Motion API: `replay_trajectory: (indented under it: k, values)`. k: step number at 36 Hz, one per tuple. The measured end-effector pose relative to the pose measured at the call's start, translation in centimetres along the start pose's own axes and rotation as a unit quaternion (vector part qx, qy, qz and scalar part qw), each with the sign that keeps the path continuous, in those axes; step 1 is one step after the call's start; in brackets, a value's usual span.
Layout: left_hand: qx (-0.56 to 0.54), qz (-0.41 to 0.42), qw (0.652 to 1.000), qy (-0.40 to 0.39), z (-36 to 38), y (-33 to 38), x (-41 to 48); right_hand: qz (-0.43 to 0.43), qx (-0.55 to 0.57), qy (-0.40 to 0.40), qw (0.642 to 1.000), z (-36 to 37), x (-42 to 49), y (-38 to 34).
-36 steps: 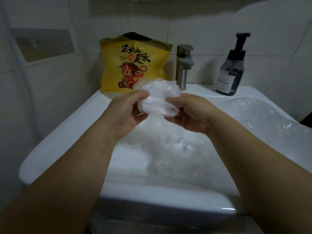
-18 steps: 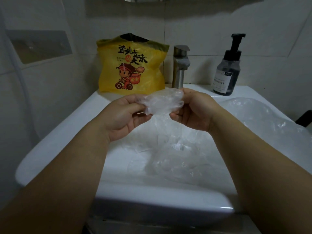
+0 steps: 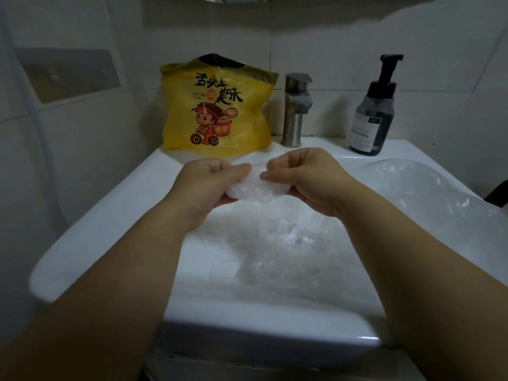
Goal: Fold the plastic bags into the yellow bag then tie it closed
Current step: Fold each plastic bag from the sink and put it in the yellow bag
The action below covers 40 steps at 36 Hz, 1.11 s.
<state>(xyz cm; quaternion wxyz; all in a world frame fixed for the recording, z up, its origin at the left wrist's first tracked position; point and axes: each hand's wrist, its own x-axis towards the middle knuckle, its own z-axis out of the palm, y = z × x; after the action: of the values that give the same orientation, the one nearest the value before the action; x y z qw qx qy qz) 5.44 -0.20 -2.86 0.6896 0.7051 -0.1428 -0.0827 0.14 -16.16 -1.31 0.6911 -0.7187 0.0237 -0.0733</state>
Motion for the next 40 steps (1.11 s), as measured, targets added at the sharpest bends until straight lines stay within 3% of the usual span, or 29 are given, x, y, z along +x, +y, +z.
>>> replay_trajectory:
  k: [9,18,25,33,40]
  values:
    - [0.036,0.034,0.998,-0.042,-0.6,0.0,-0.2,-0.009,-0.154,-0.008,0.988,-0.6,0.1,0.4]
    - [0.134,0.116,0.984,0.011,-0.6,-0.5,-0.2,-0.062,-0.234,0.019,0.97,-0.4,0.2,0.6]
    - [0.176,0.105,0.978,-0.027,-0.8,-0.9,0.1,-0.045,-0.214,0.018,0.976,-1.2,0.5,1.1]
    - [0.057,0.058,0.996,-0.04,-0.8,-0.4,0.2,0.014,-0.075,-0.049,0.996,-1.5,0.0,0.3]
    - [-0.134,0.001,0.991,0.003,-1.0,0.4,0.7,0.059,-0.053,-0.098,0.992,-1.0,-0.5,-0.2]
